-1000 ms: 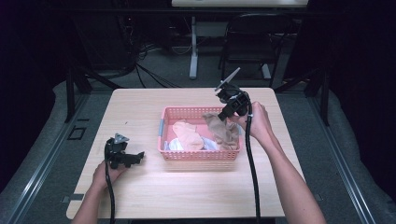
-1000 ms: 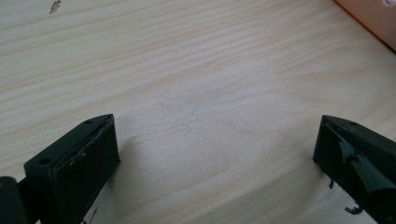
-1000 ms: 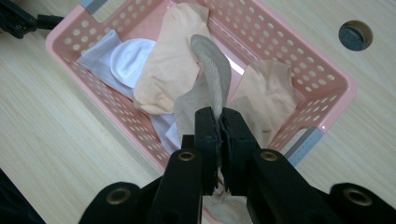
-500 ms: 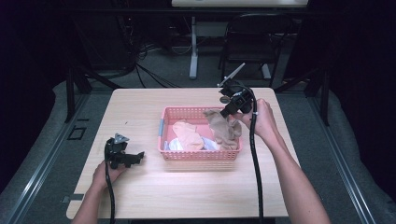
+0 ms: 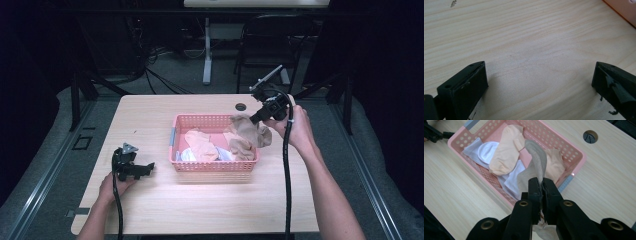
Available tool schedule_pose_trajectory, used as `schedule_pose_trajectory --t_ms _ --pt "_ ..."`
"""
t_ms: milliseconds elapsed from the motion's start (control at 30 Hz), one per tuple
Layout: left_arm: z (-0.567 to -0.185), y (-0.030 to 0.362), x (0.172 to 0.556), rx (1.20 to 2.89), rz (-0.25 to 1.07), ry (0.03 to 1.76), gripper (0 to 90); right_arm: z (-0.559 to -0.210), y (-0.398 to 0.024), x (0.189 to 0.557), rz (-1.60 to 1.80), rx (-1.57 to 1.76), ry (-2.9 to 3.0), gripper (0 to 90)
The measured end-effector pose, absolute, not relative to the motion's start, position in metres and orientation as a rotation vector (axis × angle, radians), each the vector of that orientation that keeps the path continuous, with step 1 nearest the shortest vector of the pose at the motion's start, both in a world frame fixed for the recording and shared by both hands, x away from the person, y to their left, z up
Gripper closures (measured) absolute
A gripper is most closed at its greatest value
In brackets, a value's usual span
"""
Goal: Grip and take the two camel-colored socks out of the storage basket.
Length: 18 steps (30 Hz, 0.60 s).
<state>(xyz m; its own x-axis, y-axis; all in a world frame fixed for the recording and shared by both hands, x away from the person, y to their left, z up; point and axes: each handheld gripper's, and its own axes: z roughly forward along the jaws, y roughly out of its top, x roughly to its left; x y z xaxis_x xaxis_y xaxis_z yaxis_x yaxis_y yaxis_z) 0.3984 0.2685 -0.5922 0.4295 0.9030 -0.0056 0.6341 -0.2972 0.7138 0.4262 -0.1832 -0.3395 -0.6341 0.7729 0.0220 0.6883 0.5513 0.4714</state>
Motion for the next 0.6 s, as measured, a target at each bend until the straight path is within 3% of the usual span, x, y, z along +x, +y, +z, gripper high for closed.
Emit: schedule_pose_trajectory --t_ms 600 --pt "-0.592 0.268 0.398 2.038 0.535 1.291 0.0 -0.347 -0.238 0.411 0.693 1.344 2.531 85.8"
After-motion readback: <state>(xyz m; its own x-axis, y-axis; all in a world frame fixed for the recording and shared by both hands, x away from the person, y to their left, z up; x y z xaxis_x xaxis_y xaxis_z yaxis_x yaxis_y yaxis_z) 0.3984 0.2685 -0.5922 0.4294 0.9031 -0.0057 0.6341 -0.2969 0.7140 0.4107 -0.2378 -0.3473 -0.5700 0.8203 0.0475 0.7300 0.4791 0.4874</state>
